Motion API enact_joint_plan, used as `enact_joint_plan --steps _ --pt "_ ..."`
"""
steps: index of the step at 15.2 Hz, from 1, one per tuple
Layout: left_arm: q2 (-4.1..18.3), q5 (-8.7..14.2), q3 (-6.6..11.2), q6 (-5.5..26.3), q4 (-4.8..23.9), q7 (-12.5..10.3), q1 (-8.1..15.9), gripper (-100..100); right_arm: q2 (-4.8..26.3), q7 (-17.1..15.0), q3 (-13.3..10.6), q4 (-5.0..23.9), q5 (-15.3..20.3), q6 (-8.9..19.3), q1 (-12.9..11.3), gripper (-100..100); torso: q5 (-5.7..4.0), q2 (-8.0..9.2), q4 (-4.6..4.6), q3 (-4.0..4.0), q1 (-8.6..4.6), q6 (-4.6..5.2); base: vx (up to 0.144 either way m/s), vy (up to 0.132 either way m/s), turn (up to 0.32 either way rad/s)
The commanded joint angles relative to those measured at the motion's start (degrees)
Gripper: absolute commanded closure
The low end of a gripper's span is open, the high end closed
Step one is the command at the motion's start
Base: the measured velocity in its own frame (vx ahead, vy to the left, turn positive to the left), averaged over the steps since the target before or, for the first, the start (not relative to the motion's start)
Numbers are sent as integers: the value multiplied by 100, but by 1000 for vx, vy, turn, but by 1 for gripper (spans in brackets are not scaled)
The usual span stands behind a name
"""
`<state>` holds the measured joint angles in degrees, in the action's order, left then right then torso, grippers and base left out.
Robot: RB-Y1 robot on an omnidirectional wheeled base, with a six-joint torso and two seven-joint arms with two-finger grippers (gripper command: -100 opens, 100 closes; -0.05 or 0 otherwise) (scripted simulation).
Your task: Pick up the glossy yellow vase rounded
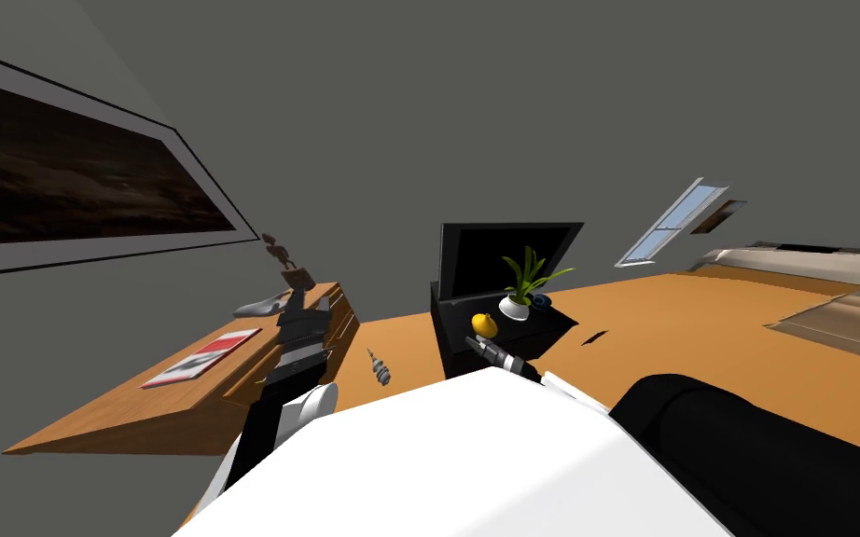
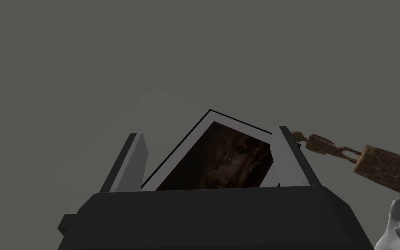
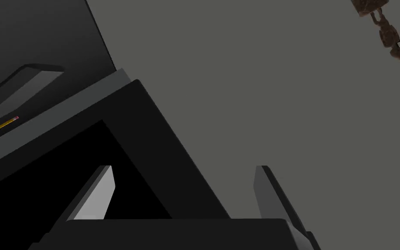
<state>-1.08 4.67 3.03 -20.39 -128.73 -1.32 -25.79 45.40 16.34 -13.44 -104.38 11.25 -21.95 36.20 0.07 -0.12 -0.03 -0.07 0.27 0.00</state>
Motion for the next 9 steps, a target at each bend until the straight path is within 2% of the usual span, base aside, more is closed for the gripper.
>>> enact_joint_plan --steps 1,2,3,4,5,6,9 --pt "0 0 0 0 0 0 0 0 286 64 -133 243 114 9 50 -100 0 0 0 0 0 0 36 62 81" --pt "0 0 0 0 0 0 0 0 362 64 -133 243 114 9 50 -100 -1 0 0 0 -1 -3 35 63 94" --pt "0 0 0 0 0 0 0 0 533 127 -258 468 220 18 81 -100 -1 0 0 0 -2 -2 59 71 112" --pt "0 0 0 0 0 0 0 0 626 127 -258 468 220 18 81 -100 0 -3 -1 -1 0 -1 73 67 99" --pt "0 0 0 0 0 0 0 0 798 190 -383 660 325 27 111 -100 0 -9 -1 -4 0 -2 45 50 5" --pt "0 0 0 0 0 0 0 0 885 190 -383 693 325 27 111 -100 -1 -4 -2 -3 -4 1 3 37 -9" --pt "0 0 0 0 0 0 1 0 1339 318 -632 1089 534 47 166 -100 -1 10 2 6 -7 -2 15 52 92"
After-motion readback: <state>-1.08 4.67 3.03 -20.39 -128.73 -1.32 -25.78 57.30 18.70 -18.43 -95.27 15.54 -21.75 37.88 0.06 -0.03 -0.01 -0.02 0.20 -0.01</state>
